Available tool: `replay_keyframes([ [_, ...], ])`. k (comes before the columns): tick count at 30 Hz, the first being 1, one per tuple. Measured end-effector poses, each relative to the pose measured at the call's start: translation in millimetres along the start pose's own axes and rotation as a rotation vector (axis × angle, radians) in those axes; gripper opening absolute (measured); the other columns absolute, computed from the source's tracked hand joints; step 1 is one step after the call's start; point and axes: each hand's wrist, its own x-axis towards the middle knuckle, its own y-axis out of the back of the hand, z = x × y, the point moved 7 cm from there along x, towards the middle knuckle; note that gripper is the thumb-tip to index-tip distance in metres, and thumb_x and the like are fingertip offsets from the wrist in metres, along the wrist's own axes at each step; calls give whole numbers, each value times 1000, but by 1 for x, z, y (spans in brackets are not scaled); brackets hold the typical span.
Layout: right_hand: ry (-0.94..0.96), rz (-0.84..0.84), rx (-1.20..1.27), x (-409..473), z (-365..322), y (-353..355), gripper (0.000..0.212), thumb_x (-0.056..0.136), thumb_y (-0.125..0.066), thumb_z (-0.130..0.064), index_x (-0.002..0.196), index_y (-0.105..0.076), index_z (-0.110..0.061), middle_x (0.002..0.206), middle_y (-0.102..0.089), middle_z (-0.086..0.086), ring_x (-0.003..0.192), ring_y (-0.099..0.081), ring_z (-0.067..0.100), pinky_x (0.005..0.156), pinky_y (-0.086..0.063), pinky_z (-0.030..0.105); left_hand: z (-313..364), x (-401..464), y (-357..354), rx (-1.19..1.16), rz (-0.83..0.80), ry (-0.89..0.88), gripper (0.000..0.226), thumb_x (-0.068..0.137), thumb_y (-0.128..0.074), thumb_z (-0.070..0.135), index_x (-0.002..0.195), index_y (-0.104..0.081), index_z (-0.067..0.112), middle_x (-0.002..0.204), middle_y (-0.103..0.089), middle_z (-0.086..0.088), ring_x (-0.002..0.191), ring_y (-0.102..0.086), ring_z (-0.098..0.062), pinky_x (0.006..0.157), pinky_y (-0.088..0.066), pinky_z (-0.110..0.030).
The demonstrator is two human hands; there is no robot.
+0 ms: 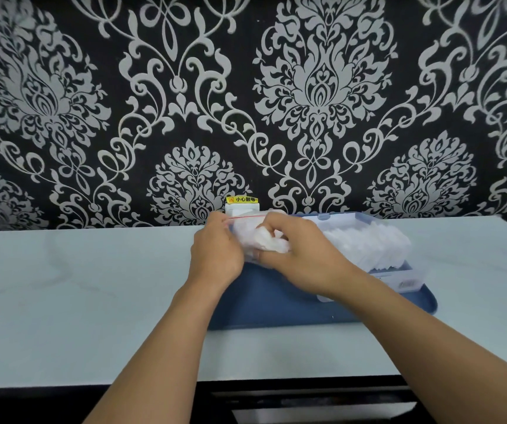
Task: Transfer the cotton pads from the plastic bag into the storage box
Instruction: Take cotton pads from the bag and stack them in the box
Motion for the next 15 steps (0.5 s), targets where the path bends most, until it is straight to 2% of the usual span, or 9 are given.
replay_keyframes([
  [2, -23, 38, 230, -5, -7, 16, 18, 88, -70, -13, 94, -53, -10, 83, -66, 8, 69, -65, 26, 55, -56, 41, -9, 5, 4, 7, -18, 41, 23, 100, -40, 13, 114, -58, 13, 109, -66, -12, 98, -61, -33, 81, -50, -40],
  [4, -114, 60, 464, -9, -3, 32, 21, 93, -66, -7, 110, -56, -14, 90, -70, 7, 69, -70, 21, 53, -59, 37, -16, 8, 6, -14, -65, 95, 28, 95, -44, 7, 117, -58, 16, 112, -67, -9, 99, -62, -31, 85, -52, -41],
  [6, -221, 31, 581, -15, 10, 43, 30, 95, -63, -7, 123, -60, -18, 92, -71, 3, 71, -69, 14, 56, -60, 33, -19, 9, 6, -88, -110, 146, 37, 90, -46, 2, 120, -59, 20, 118, -65, -4, 100, -62, -26, 81, -51, -36],
  [10, -428, -50, 813, -23, 35, 43, 23, 96, -62, -13, 117, -66, -6, 93, -70, 9, 71, -66, 13, 58, -58, 27, -4, 1, 15, -279, -88, 116, 48, 80, -51, -7, 119, -61, 20, 122, -63, 5, 100, -60, -11, 69, -47, -27],
  [12, -468, -41, 940, -22, 38, 43, 23, 95, -62, -13, 116, -66, -6, 94, -69, 10, 71, -66, 15, 58, -57, 27, 16, -6, 20, -399, -18, 5, 43, 78, -54, -3, 113, -64, 20, 117, -65, 8, 103, -59, -4, 78, -50, -26],
  [14, -464, -36, 1030, -21, 36, 43, 23, 91, -64, -13, 113, -67, -8, 92, -70, 9, 71, -67, 16, 57, -57, 25, 36, -18, 20, -494, 24, -104, 37, 74, -58, 12, 109, -66, 22, 114, -66, 10, 109, -60, -6, 89, -49, -26],
  [15, -459, -26, 1059, -21, 35, 43, 24, 88, -65, -15, 111, -67, -10, 92, -70, 8, 72, -67, 16, 56, -57, 24, 42, -23, 17, -500, 29, -142, 37, 72, -59, 17, 108, -66, 24, 114, -66, 11, 110, -60, -7, 90, -48, -25],
])
